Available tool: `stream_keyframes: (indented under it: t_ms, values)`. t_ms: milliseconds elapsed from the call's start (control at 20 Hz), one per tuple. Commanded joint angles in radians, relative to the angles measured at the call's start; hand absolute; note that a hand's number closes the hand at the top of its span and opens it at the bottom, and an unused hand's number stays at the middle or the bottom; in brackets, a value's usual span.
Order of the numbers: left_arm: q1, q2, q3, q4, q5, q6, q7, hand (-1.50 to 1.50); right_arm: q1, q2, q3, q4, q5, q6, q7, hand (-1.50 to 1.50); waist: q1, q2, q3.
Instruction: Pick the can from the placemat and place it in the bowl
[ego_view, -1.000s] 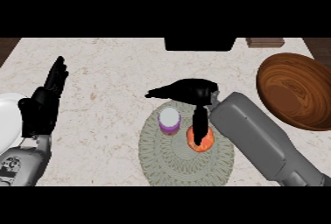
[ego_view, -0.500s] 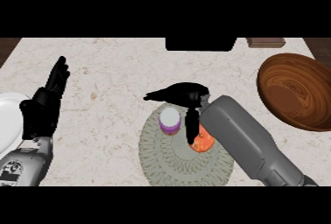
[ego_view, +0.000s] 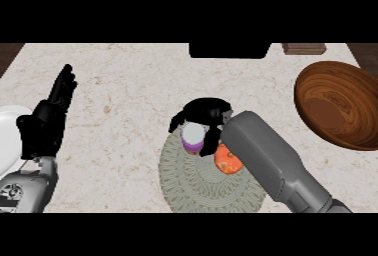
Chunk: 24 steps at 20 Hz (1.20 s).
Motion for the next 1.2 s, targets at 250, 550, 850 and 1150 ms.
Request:
stream_keyframes:
  t_ms: [250,550,850,1150]
  values:
    - [0.051,-0.043,0.006,-0.039,-0.028,-0.015,-0.004,0.00,0.016,0.044,-0.016,0.144,0.121,-0.164,-0.168,1.50,0.003,0.001,0.000]
    - [0.093,-0.025,0.037,-0.112,-0.034,-0.031,0.025,0.00,0.169,0.061,0.029,-0.159,0.075,-0.088,0.034,1.50,-0.017,-0.011,0.000]
    - [0.087,-0.020,0.066,-0.031,-0.036,-0.011,0.013,0.00,0.476,0.061,0.152,-0.338,0.128,-0.246,0.276,1.50,-0.095,-0.044,-0.002]
    - [0.077,-0.015,0.091,-0.022,-0.036,0.001,0.017,0.00,0.712,0.061,0.233,-0.735,0.130,-0.313,0.443,1.50,-0.104,-0.034,-0.001]
